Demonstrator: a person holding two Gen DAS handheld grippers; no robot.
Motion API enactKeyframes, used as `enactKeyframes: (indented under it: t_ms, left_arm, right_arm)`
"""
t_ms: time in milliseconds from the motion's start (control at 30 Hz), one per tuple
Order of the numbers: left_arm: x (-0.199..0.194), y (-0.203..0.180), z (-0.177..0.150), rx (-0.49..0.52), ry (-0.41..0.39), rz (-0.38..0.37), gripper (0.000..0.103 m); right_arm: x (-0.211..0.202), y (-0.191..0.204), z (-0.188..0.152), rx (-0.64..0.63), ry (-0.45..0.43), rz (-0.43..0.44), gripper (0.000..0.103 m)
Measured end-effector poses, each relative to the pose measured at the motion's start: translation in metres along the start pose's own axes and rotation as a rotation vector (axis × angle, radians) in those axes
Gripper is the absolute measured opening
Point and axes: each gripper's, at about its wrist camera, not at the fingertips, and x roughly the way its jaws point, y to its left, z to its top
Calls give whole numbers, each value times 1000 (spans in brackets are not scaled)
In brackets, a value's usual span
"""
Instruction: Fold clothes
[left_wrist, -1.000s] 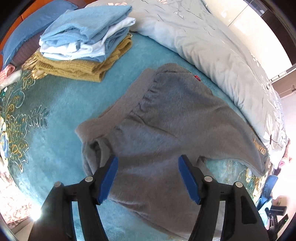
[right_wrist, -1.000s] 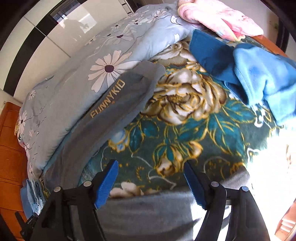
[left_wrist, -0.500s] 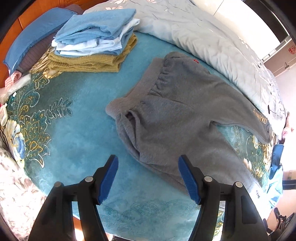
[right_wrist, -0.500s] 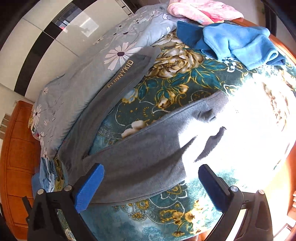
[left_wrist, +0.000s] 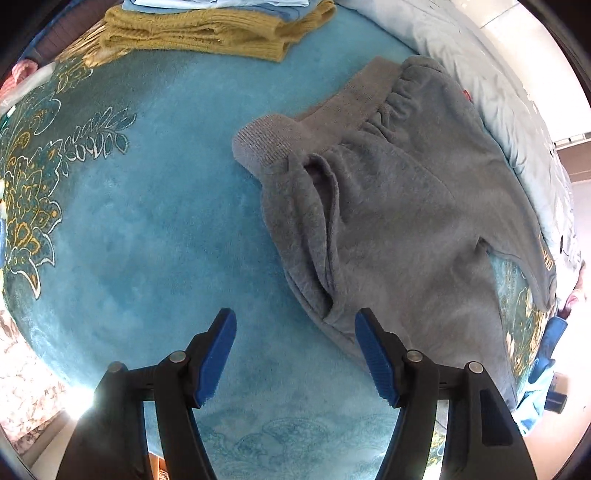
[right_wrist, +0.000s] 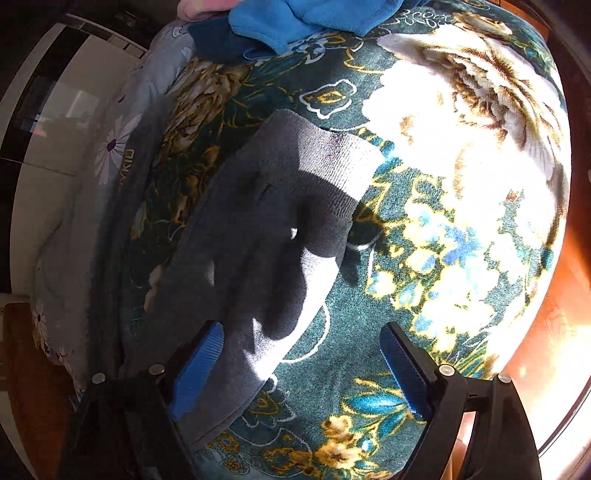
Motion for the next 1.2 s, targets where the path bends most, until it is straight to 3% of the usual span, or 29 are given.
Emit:
enactKeyframes:
  t_ms: [133,200,300,433,567,733,833,967,1200]
  left_arm:
    - [11,2,8,-16,-4,-15,66]
    - [17,3,10,-20,1,-29,56]
    - [23,5,11,-40,15,-75,46]
    - [28,14,12,-131,21,-148,45]
    - [31,13,13,-137,19,-136,45]
    - [32,9,11,-112,17,-102,25]
    - [33,8,9,-102,20,-92,16]
    - [20,11,4,-124,-25,-91,13]
    - [-22,8,5,-155,-65,-210,12]
  right_arm:
    - [17,-4,12,39,5,16,68]
    - [24,-4,16,48,12,24,59]
    - [29,-5,20,55,17,40,57]
    - [29,-14,24,100,19,77,54]
    - [30,-15,28,97,28,68,48]
    - [26,-15,31,92,20,38,16]
    - [24,-10,33,90,29,40,8]
    - [13,2,37,79,16,51,5]
    - [-28,35,55,94,-17,182,4]
